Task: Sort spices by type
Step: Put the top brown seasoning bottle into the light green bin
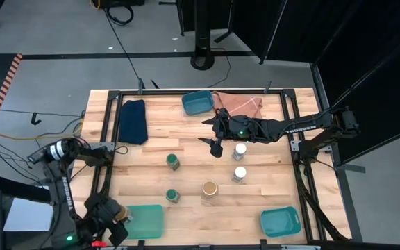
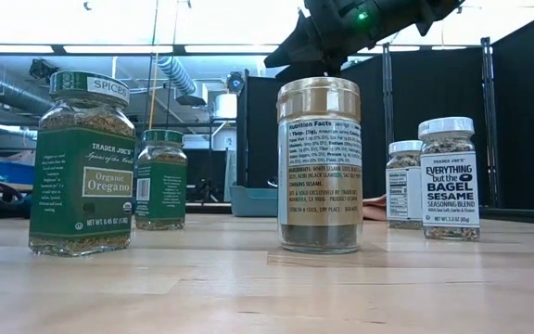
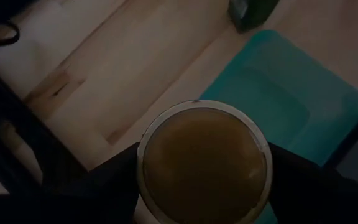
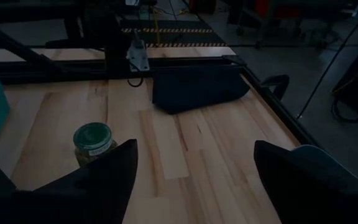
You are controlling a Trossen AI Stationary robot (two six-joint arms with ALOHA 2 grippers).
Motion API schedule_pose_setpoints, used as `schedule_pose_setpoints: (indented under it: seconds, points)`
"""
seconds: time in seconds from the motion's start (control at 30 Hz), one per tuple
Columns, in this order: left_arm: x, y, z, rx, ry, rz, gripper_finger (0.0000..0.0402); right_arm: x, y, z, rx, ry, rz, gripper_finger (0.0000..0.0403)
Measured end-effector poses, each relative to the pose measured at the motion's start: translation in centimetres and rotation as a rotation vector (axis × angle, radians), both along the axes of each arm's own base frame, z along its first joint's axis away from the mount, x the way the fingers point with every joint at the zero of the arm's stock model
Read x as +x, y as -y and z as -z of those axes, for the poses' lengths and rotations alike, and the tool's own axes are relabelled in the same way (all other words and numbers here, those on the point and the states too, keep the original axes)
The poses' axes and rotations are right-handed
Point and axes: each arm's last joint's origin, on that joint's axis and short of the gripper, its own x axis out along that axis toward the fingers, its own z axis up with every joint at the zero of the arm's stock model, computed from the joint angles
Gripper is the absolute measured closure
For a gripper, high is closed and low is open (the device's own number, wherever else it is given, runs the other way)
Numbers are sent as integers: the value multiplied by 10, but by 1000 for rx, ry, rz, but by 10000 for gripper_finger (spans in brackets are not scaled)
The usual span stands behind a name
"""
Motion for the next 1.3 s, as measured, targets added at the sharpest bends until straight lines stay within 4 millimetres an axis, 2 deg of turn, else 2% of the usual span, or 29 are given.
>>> schedule_pose_setpoints:
  seconds: [0.47, 0.77, 1.1, 1.3]
  points:
    - [-4, 2, 34, -53, -11, -35, 112, 0, 1, 0, -1, -1, 2, 80]
    - [-5, 0, 38, -38, -27, -35, 109, 0, 5, 0, -1, -1, 13, 76]
    - [-5, 1, 38, -39, -32, -22, 61, 0, 4, 0, -2, -2, 12, 75]
    - [-4, 2, 38, -47, -19, -26, 56, 0, 4, 0, -2, -2, 12, 78]
